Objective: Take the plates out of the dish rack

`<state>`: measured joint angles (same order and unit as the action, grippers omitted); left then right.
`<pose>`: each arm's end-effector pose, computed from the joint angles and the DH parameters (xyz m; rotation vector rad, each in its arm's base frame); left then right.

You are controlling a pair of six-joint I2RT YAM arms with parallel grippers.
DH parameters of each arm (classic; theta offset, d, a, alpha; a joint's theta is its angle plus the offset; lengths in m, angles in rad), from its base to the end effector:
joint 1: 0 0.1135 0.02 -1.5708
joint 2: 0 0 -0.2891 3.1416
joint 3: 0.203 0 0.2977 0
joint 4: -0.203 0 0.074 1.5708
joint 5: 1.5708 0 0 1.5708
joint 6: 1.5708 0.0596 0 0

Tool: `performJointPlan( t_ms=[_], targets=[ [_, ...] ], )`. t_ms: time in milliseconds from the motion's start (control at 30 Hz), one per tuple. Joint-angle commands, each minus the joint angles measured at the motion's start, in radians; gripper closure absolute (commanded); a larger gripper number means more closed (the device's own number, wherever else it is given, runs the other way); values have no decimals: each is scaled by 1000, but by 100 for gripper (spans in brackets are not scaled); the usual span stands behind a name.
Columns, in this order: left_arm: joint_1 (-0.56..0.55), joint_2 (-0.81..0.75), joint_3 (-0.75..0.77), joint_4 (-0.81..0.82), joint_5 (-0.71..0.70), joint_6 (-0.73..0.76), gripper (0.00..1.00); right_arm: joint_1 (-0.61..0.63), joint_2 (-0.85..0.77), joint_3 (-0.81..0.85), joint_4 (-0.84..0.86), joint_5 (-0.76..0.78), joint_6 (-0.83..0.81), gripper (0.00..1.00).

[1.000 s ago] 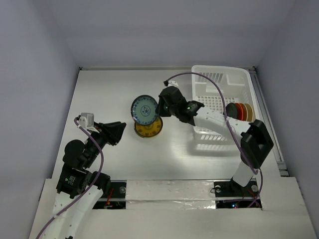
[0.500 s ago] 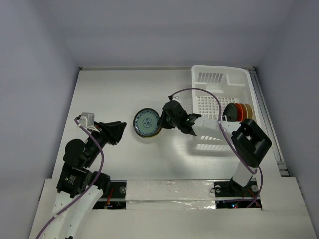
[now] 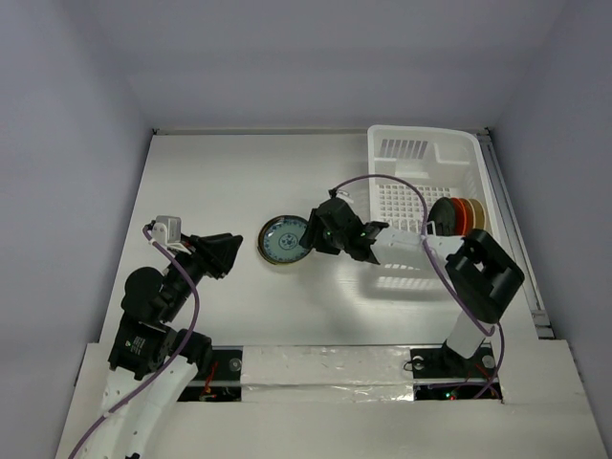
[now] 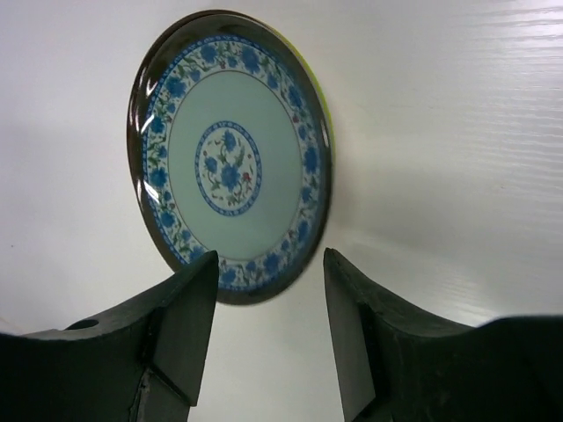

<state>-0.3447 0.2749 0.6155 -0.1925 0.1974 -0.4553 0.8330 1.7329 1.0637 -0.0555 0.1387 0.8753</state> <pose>0.1161 -0.0541 0.3655 0.0871 1.4718 -0.7954 0.2968 0.3143 0.1768 0.1255 2.3927 0.7037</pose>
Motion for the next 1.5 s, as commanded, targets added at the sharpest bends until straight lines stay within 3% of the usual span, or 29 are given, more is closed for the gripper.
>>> performJointPlan(
  t_ms=[0,167,200,267,300,367,500,567,667,700,800,1267,1467],
  targets=[
    [7,4,15,39,5,-5,68,3,-107,10,-56,76,-32,43],
    [7,-6,15,39,8,-3,68,3,-292,36,-234,278,-73,45],
    [7,-9,13,39,10,-3,68,-6,-321,47,-306,307,-96,50],
    [7,-13,13,41,11,-3,68,-24,-419,82,-453,454,-111,78],
    [7,-16,13,39,14,-3,69,-41,-458,94,-504,507,-113,100],
    [7,-23,13,44,19,-5,81,-130,-594,94,-573,626,-140,100],
    [-4,-32,15,44,19,-2,96,-368,-720,70,-644,564,-289,100],
    [-13,-39,15,44,17,1,97,-429,-719,81,-684,579,-335,100],
    [-13,-46,16,39,13,1,90,-480,-668,97,-742,595,-386,84],
    [-13,-48,16,39,10,1,88,-511,-649,113,-760,593,-394,75],
    [-22,-51,18,36,2,0,84,-548,-576,125,-756,544,-453,66],
    [-22,-55,17,36,5,-2,76,-621,-394,159,-719,476,-495,64],
    [-31,-54,16,39,5,-3,75,-630,-357,144,-715,545,-484,65]
  ],
)
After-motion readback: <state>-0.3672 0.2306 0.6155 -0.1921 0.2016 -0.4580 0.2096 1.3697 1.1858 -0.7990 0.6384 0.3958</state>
